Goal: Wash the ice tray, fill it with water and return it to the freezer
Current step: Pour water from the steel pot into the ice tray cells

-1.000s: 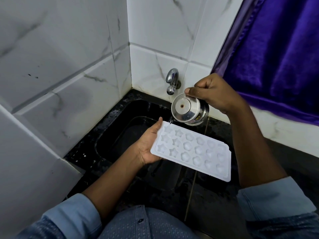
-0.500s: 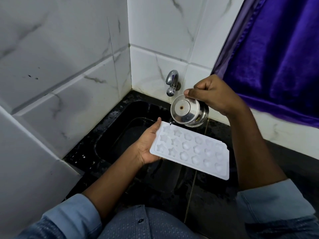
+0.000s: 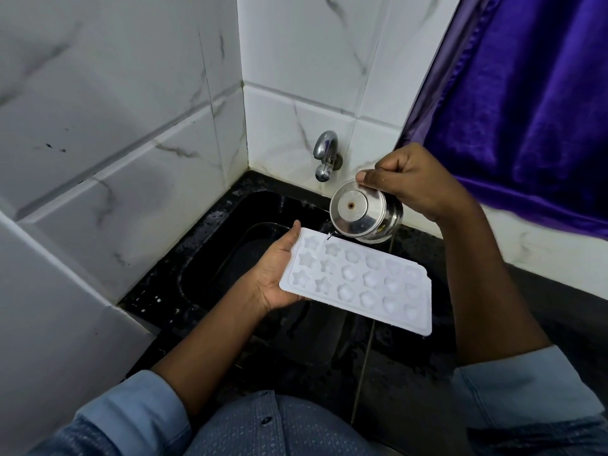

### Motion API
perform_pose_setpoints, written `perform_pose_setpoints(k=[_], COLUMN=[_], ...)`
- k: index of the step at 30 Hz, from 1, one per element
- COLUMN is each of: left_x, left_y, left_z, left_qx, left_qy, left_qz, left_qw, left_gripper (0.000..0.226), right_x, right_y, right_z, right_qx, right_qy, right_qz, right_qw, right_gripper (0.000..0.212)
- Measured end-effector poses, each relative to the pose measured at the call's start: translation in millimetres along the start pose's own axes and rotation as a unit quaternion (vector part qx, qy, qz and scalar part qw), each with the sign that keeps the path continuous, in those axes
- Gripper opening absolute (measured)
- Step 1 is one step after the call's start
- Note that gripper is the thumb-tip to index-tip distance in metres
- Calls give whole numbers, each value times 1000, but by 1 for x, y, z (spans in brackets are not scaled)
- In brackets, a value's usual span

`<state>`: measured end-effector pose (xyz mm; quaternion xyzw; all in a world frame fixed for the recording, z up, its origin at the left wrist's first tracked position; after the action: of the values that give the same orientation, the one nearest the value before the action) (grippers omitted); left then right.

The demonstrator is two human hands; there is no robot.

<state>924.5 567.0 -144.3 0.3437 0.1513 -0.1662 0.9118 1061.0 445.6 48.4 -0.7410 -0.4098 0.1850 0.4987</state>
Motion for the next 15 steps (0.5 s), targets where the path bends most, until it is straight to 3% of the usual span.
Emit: perform_pose_setpoints(k=[3, 15], left_x=[-3, -8], left_y=[3, 9], left_z=[-2, -6], left_qx=[-10, -14], left_qy=[6, 5], left_qz=[3, 7], left_qw=[1000, 1000], left_gripper=[80, 80], right_x=[-3, -3], right_y=[2, 4], right_z=[-2, 0], right_qx=[-7, -33], right_qy=[0, -3], right_qz=[0, 11], right_qw=[1000, 999], right_gripper=[73, 70])
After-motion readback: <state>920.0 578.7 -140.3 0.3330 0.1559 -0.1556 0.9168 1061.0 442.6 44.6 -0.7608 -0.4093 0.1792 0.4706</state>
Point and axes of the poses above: each hand's wrist, its own x-axis towards the middle knuckle, its own z-axis out of the palm, y = z × x, the point moved 5 cm from there along x, towards the middle knuckle, and after that the axes turned 8 degrees about x, right-handed, at the moved point
